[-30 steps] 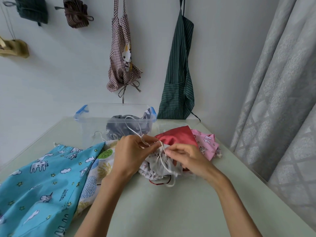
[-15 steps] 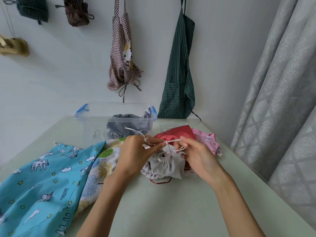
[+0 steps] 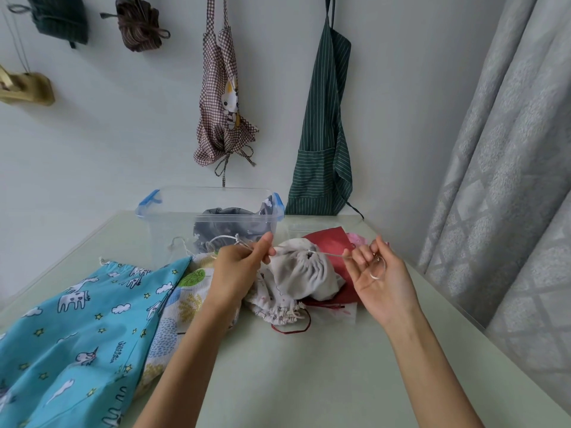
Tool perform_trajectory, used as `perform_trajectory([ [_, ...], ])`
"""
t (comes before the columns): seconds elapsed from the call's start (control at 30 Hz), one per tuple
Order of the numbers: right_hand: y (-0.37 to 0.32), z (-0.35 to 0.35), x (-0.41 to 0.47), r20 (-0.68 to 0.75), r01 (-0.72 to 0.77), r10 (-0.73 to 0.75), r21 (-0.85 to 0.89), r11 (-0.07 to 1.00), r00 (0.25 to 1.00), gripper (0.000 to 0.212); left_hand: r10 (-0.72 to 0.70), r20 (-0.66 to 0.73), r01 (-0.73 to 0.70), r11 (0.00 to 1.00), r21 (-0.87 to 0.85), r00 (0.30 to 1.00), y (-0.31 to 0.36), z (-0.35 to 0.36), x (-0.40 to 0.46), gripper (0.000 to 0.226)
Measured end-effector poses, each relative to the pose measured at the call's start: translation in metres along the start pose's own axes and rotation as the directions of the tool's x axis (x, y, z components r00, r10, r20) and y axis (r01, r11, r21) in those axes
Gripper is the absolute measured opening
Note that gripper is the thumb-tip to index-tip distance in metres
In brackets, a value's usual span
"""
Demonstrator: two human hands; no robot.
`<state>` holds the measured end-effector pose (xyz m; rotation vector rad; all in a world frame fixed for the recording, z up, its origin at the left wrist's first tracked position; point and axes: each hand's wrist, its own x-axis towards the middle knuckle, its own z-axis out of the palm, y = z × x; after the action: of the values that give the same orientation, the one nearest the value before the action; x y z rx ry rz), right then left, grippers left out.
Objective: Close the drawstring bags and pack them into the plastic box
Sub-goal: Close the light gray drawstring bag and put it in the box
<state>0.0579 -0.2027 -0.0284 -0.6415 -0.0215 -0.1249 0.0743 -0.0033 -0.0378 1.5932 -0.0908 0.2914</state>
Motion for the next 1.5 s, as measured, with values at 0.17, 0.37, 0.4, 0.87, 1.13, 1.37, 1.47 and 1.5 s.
perform_trajectory([
  [0.17,0.02,-0.006,0.006,-0.044,-0.033,0.016,-0.415,0.909,0.999,0.033,-0.372,0.203,0.419,0.86,-0.293,0.906,-0.011,0.006,0.002,0.028],
  [0.37,0.028,0.003,-0.004,0.065,0.01,0.21,-0.967,0.256,0.976,0.016,-0.386,0.232,0.425,0.892,-0.152,0.893,-0.007,0.009,-0.001,0.03],
  [0.4,0.027,0.004,-0.005,0.077,0.031,0.234,-0.981,0.193,0.969,0.013,-0.378,0.227,0.409,0.906,-0.106,0.897,-0.007,0.011,-0.002,0.031],
  [0.87,0.025,0.007,-0.009,0.013,0.073,0.198,-0.953,-0.295,0.98,0.021,-0.257,0.206,0.258,0.966,0.024,0.944,-0.01,0.028,-0.01,0.035],
  [1.13,0.027,-0.004,-0.007,-0.067,0.029,0.157,-0.842,-0.538,0.985,0.048,-0.345,0.366,0.403,0.91,-0.096,0.864,-0.035,0.032,-0.008,0.026],
  [1.37,0.033,-0.017,0.002,-0.117,-0.011,0.235,-0.913,-0.407,0.965,0.051,-0.199,0.253,0.15,0.968,0.199,0.947,-0.039,0.026,-0.007,0.015],
  [1.47,0.036,-0.019,0.004,-0.1,-0.026,0.236,-0.954,-0.3,0.967,0.052,-0.007,0.14,-0.089,0.743,0.664,0.99,-0.035,0.02,-0.006,0.011],
  [1.5,0.037,-0.02,0.004,-0.095,-0.027,0.237,-0.961,-0.276,0.967,0.052,0.042,0.11,-0.11,0.673,0.731,0.993,-0.031,0.019,-0.007,0.011],
])
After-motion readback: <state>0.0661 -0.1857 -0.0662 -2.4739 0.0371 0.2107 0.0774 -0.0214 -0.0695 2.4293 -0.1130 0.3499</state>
